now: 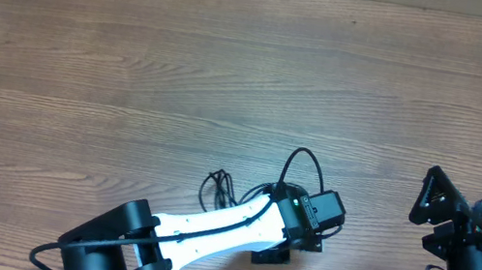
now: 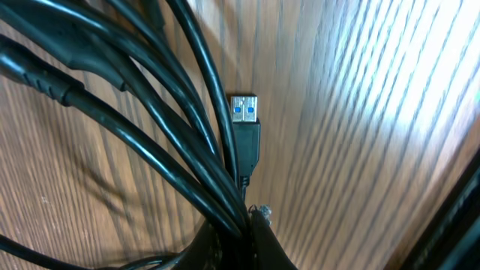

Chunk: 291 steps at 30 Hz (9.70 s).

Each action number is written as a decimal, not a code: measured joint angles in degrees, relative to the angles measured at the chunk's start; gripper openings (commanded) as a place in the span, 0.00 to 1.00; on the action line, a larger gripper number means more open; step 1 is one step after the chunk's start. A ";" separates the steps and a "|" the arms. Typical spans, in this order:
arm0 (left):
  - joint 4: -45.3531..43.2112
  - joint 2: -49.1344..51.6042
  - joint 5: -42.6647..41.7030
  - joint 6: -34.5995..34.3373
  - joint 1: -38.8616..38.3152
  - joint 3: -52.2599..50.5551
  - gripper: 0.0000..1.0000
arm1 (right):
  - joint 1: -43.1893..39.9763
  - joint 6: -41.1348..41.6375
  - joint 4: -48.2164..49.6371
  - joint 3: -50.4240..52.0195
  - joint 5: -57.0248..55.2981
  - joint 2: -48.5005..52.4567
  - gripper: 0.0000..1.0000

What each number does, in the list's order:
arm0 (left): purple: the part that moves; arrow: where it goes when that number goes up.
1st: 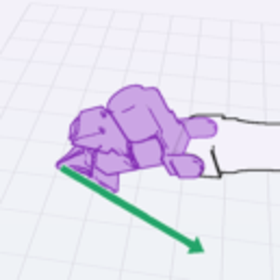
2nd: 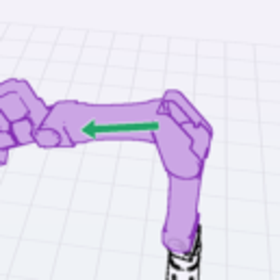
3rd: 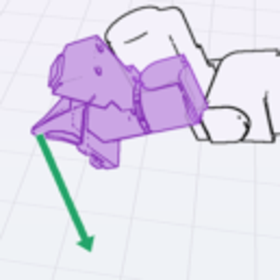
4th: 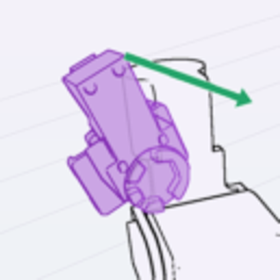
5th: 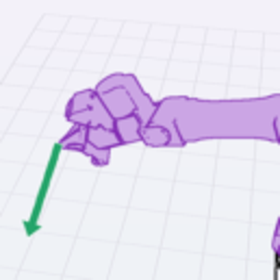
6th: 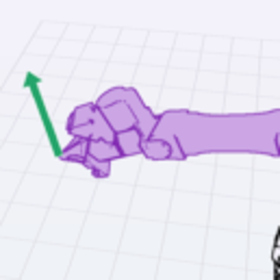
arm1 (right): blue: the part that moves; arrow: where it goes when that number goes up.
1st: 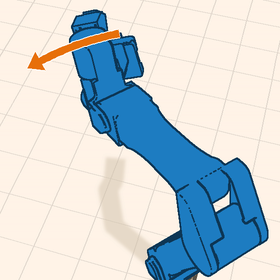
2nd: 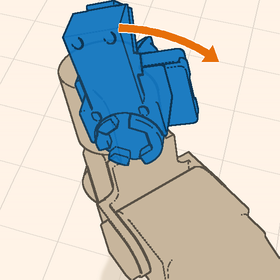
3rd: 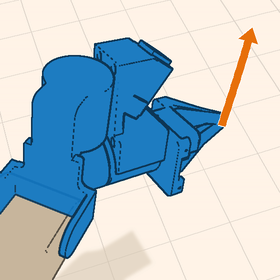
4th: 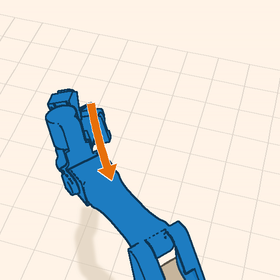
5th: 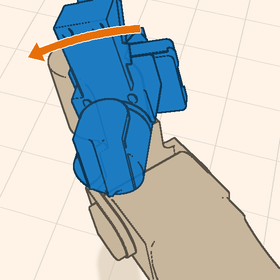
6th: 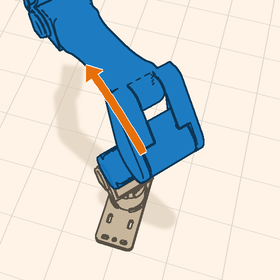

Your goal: Untangle cables

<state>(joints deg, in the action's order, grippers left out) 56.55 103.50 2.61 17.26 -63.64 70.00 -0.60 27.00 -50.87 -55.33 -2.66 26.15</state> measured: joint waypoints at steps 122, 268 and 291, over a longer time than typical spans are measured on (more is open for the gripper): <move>-17.86 -37.20 0.55 0.81 12.74 -0.37 0.66 | 0.00 -26.95 1.57 0.00 48.78 30.05 0.93; -1.57 6.03 -17.94 -31.58 42.62 28.79 0.04 | 0.00 -24.04 -2.27 0.00 52.04 33.27 1.00; -14.29 -25.70 -21.29 -29.00 42.62 37.24 0.04 | 0.00 -24.04 -0.76 0.00 53.79 33.27 1.00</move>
<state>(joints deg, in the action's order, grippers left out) 42.26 77.80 -18.68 -11.75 -21.02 107.24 -0.60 2.96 -51.64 -55.33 51.13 59.42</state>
